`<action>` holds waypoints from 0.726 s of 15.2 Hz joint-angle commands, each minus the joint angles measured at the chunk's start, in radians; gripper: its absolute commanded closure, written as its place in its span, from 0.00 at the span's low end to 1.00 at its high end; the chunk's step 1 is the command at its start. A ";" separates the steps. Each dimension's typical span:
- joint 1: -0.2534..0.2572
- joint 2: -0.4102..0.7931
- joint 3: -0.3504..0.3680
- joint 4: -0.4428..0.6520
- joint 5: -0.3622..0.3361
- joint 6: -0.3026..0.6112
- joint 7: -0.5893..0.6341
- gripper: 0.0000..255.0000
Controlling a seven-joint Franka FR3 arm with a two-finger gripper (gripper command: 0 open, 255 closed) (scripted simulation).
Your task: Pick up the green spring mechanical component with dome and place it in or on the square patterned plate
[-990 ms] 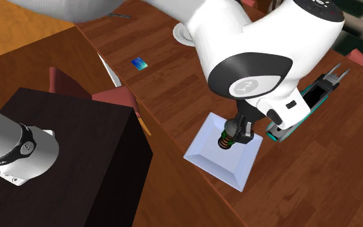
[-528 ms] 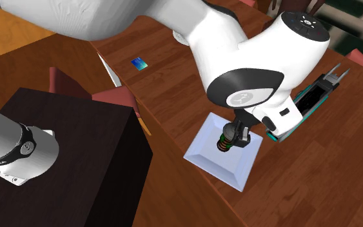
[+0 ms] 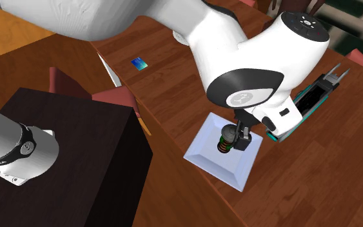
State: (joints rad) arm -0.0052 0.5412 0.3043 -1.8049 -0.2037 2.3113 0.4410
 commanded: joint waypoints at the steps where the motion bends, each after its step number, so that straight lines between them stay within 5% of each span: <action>1: 0.000 0.000 0.000 0.000 0.000 0.000 0.000 0.00; 6: -0.013 -0.075 0.019 0.022 0.030 -0.095 -0.019 0.00; 11: -0.013 -0.075 0.019 0.022 0.030 -0.094 -0.019 0.00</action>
State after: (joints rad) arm -0.0183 0.4666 0.3231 -1.7830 -0.1736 2.2179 0.4224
